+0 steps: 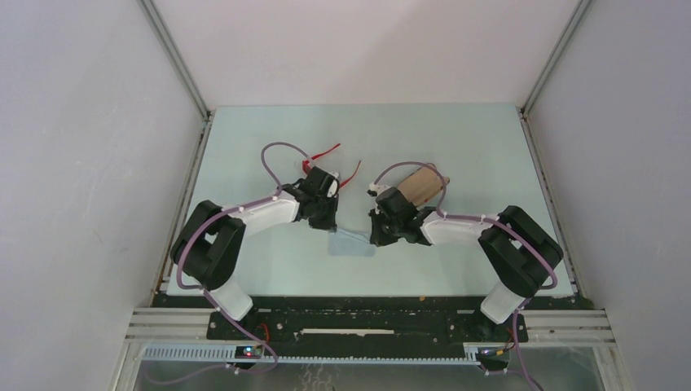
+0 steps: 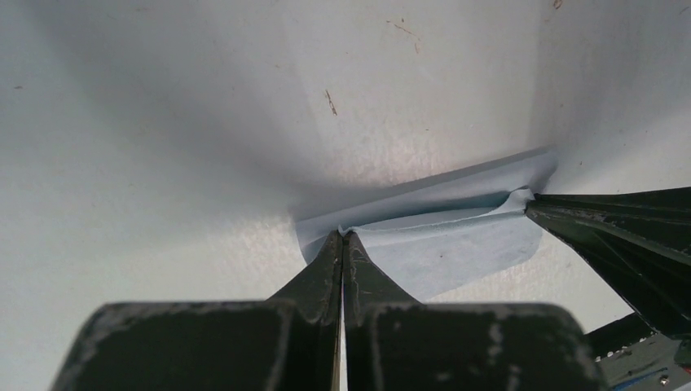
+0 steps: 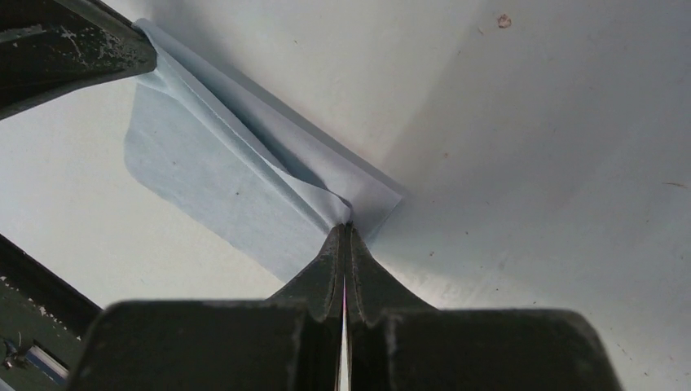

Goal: Organize the sunglasses

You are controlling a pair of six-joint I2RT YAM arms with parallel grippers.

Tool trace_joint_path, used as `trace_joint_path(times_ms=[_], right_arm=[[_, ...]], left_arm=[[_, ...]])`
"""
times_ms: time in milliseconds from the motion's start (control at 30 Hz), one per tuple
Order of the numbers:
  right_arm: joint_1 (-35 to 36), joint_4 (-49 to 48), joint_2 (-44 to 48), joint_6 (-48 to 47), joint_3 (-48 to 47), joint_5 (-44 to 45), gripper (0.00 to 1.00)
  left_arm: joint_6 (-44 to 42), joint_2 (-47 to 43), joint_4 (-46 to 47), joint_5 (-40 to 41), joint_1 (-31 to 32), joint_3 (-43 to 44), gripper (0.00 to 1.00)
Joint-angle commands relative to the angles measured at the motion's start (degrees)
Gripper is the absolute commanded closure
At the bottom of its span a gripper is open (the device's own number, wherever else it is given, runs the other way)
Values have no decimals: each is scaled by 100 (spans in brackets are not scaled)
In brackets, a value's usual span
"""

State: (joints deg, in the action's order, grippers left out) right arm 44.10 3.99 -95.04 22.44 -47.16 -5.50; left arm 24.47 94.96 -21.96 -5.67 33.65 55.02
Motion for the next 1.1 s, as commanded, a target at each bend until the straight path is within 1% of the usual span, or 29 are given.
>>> trace_joint_path(times_ms=[0,567,967,1000,1067], right_arm=[[4,-120,317,60,66,155,100],[53,-130,449,57,236,95,100],[179,-139,374,39,268,104,100],[183,-131,379,33,268,110,100],[179,-127,398,16,269,92,100]], left_arm=[[-21,-276,50,80,39,-195,100],[13,-442,68,66,67,-388,100],[49,-477,103,60,140,-544,100],[57,-474,104,65,149,-545,96],[83,-489,75,76,159,-553,82]])
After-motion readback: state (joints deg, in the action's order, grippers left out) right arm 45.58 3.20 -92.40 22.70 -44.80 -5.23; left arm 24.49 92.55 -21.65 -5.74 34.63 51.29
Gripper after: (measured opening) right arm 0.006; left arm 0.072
